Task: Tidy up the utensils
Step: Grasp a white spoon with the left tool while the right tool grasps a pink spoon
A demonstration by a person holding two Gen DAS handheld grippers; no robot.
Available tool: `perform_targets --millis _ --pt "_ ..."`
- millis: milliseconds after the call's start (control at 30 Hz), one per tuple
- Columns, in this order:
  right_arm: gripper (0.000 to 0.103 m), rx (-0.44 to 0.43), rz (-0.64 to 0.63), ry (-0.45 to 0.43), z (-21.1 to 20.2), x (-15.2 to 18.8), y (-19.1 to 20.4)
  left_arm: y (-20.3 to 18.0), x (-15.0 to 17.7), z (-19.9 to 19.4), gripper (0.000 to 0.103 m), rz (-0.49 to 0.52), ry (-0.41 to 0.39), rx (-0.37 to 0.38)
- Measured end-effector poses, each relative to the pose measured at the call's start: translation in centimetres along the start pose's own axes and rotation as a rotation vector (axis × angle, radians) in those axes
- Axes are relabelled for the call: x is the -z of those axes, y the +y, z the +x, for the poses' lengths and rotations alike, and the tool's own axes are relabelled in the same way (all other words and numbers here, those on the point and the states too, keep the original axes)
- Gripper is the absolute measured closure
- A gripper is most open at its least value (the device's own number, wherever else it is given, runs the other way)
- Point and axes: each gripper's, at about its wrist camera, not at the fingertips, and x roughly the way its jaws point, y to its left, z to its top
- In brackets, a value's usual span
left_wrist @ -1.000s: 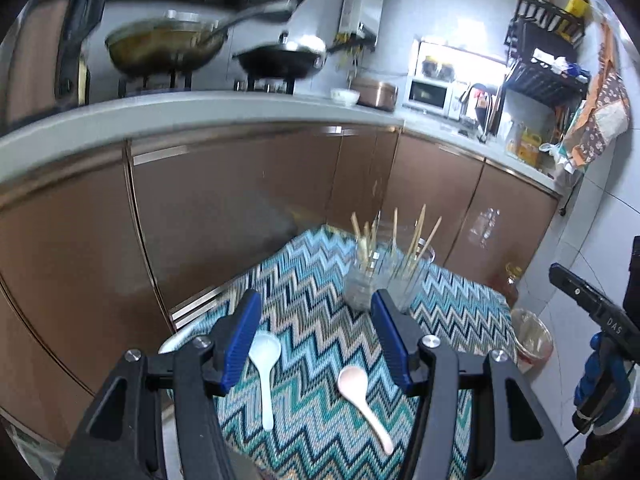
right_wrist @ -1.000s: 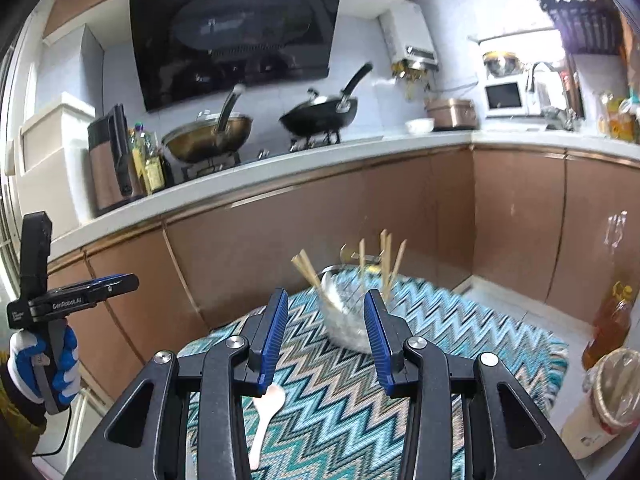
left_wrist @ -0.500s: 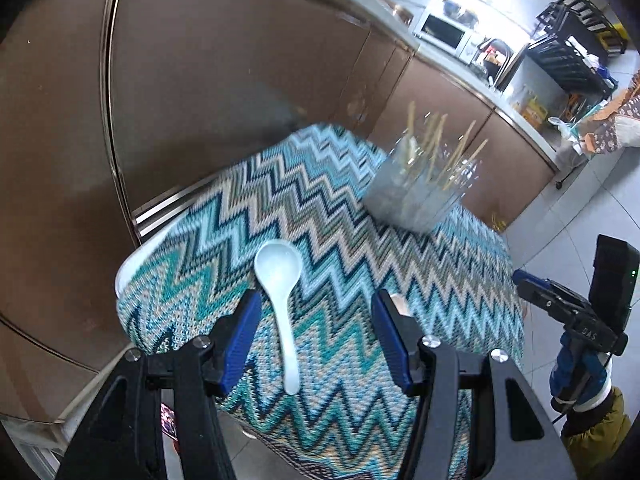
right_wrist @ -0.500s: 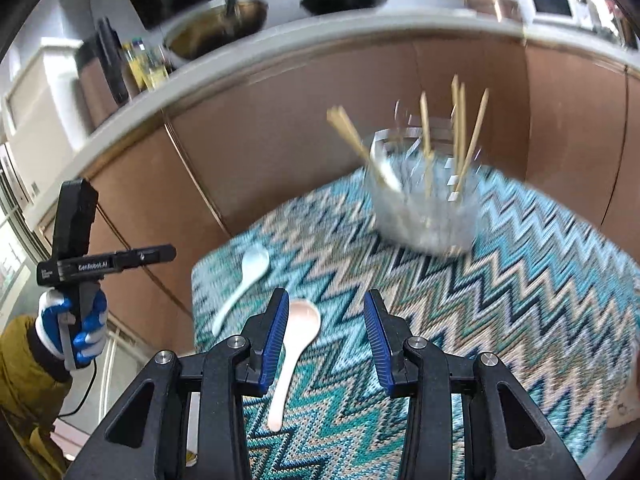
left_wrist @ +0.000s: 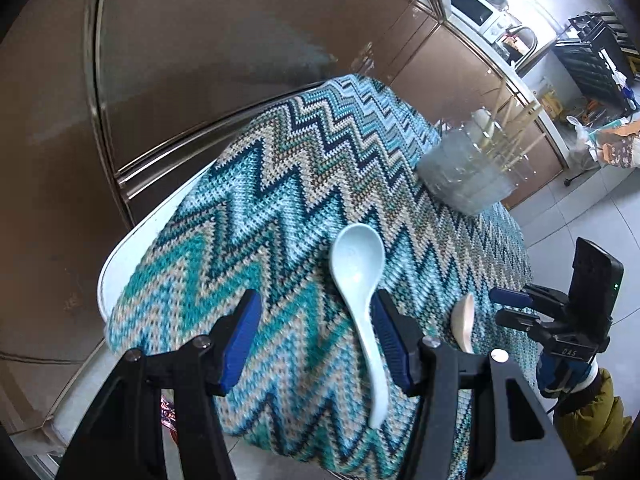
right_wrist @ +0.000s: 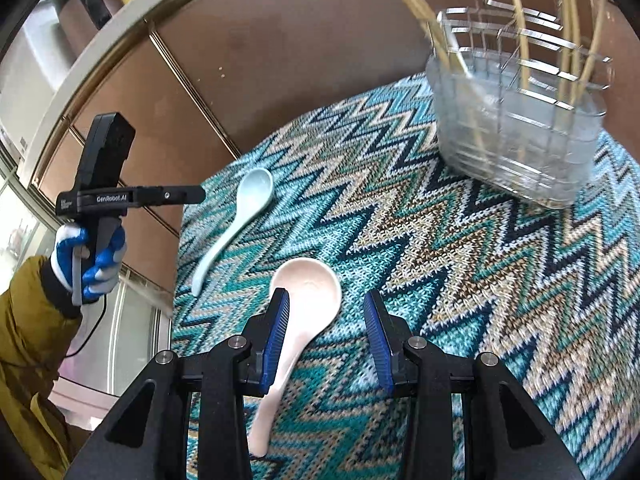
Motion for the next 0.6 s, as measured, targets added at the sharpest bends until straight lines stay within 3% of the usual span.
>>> perform_targets --millis 400,600 --pt "0.064 -0.109 -0.005 0.084 3.5 -1.2 -2.3 -1.7 -2.3 3.3 0.049 0.107 0.069 0.046" --pt "0.069 -0.145 -0.036 0.115 4.8 -2.2 -2.2 -2.0 -2.8 4.5 0.068 0.132 0.108 0.03"
